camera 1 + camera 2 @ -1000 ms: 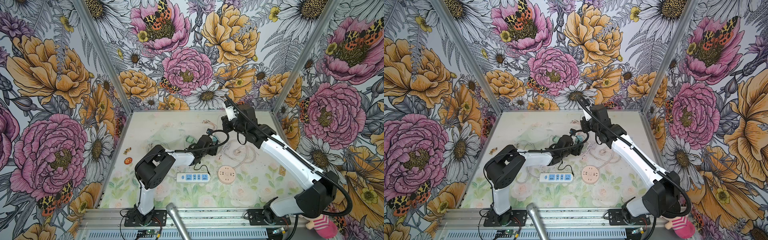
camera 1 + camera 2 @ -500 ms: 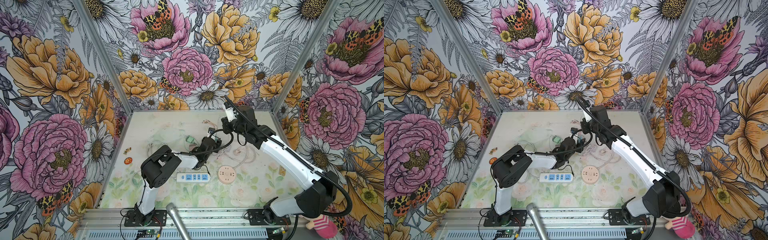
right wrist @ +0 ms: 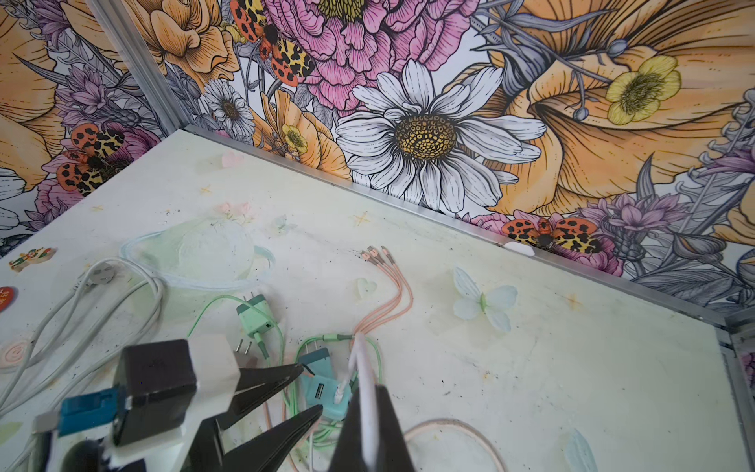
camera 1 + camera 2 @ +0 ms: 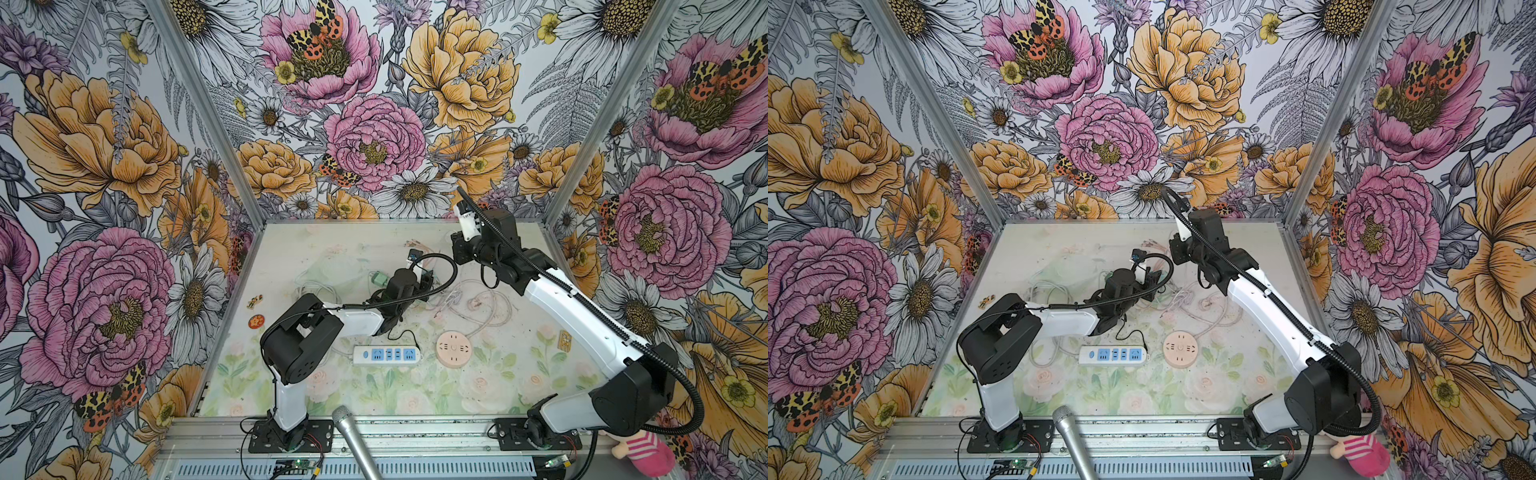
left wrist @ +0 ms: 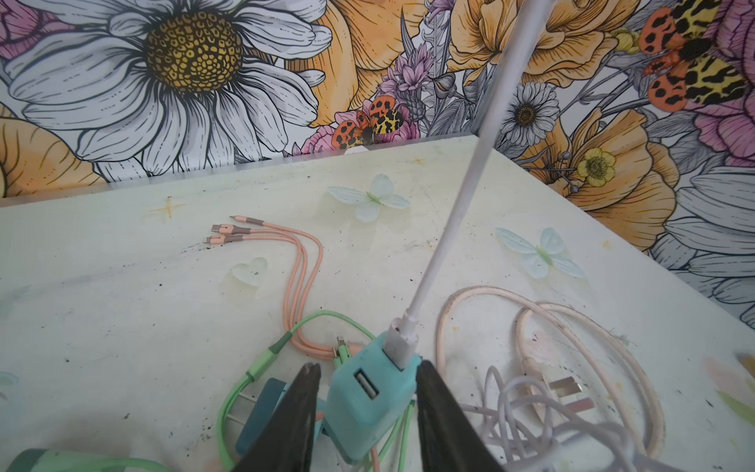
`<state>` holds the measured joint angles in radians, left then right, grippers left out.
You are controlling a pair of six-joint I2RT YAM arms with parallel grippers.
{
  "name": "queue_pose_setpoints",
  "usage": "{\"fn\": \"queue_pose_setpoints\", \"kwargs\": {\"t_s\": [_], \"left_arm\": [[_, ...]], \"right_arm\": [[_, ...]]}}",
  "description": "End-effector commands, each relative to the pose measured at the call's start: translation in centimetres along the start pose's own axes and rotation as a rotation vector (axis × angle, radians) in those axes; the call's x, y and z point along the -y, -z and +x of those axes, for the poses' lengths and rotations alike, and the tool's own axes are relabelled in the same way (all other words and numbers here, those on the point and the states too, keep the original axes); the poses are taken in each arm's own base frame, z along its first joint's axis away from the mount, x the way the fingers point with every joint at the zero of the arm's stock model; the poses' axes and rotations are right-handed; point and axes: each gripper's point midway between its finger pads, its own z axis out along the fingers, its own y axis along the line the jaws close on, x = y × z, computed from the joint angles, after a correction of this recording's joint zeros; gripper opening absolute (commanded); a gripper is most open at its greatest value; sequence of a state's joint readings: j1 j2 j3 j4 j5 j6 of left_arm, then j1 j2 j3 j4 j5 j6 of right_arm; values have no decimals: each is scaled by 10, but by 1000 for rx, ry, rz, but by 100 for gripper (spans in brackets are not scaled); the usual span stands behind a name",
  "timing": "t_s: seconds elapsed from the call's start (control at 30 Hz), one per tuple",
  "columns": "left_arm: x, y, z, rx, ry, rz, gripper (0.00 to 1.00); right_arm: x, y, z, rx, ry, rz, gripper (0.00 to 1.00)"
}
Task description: Insert the plug
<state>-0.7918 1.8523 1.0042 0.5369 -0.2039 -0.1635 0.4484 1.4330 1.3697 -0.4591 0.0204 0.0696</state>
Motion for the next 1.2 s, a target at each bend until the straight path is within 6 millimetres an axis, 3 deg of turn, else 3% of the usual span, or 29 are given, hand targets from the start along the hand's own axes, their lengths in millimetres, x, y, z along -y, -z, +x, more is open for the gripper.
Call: {"fn": "queue_pose_setpoints", "kwargs": {"t_s": [0.0, 0.07, 0.23, 0.3, 0.5, 0.73, 1.1, 1.17], "left_arm": [[11, 9, -24, 5, -28, 69, 42], [13, 7, -21, -24, -41, 78, 50], [16, 5, -4, -76, -55, 139, 58], [13, -2, 20, -129, -59, 151, 61], [3, -6, 46, -199, -59, 218, 65], [-16, -17, 48, -218, -105, 223, 63], [2, -30, 56, -267, -155, 363, 60], [3, -30, 54, -264, -159, 372, 55]], "right_arm": [[2, 10, -9, 46, -4, -6, 0], [3, 10, -7, 42, -7, -5, 0], [5, 9, -5, 38, -12, -6, 0], [5, 8, -4, 36, -9, -7, 0], [9, 11, -6, 43, -13, 4, 0], [8, 13, -7, 45, -17, -7, 0], [6, 14, -8, 49, -18, -19, 0], [6, 13, -7, 45, -19, -19, 0]]}}
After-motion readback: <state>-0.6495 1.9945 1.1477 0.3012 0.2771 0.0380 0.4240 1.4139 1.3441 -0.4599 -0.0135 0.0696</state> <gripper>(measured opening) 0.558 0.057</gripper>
